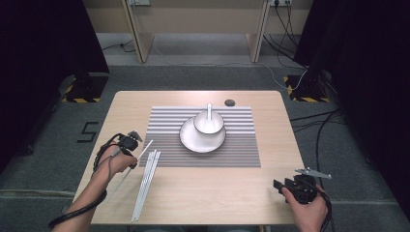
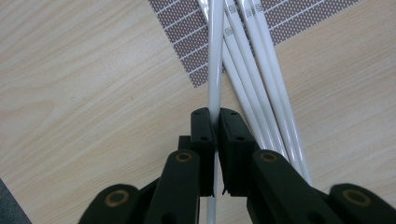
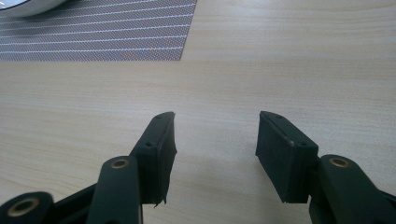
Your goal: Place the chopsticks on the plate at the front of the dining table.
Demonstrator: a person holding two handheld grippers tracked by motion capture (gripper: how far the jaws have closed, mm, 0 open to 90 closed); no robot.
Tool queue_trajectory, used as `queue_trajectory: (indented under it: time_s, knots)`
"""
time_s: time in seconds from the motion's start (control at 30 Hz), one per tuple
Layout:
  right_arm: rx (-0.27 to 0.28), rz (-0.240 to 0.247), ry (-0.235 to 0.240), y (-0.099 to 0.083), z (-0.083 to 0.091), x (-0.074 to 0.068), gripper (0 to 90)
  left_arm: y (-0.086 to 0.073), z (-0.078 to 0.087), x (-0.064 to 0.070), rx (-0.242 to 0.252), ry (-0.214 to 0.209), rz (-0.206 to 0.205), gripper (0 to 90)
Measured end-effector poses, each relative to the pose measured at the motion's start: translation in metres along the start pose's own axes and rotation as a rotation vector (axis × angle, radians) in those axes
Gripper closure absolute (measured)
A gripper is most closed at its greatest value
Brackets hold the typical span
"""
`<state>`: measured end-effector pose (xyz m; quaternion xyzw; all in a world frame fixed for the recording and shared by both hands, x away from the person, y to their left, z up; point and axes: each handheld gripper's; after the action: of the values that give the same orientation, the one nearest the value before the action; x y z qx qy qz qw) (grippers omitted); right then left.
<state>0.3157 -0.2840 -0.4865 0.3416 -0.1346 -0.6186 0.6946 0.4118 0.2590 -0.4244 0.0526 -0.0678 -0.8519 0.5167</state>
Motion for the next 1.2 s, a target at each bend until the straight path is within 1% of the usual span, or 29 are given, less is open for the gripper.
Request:
queue_trajectory:
  time_s: [0.13,0.23,0.33,0.6,0.97,1.2]
  knots:
    - [0.000,0.001,0.000,0.000,0.000,0.000,47.3,0.003,0.001,0.002,0.001,0.000,-0.001,84.7]
    - [0.001,0.001,0.000,0.000,0.000,0.000,47.3,0.006,0.002,0.003,-0.003,0.001,-0.010,84.7]
    - [0.001,-0.001,-0.001,0.000,0.000,0.000,47.3,0.008,0.003,0.005,0.005,0.001,-0.009,84.7]
    - [-0.001,0.000,-0.001,0.000,0.000,0.000,47.3,0.016,0.004,0.009,-0.004,0.005,-0.026,84.7]
    - [0.003,0.001,-0.001,0.000,0.000,0.001,47.3,0.026,0.005,0.015,-0.009,0.007,-0.039,84.8]
    - [0.002,0.002,-0.001,0.000,0.000,0.001,47.2,0.030,0.005,0.017,-0.005,0.000,-0.032,84.7]
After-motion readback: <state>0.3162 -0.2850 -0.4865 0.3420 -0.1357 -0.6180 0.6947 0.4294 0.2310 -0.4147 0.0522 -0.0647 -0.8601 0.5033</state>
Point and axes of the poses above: each handheld gripper's, and its own axes: z roughly backward along the jaws, y roughly out of its top, x roughly to its right, and after that the axes turned 1 degree about -y, right-handed
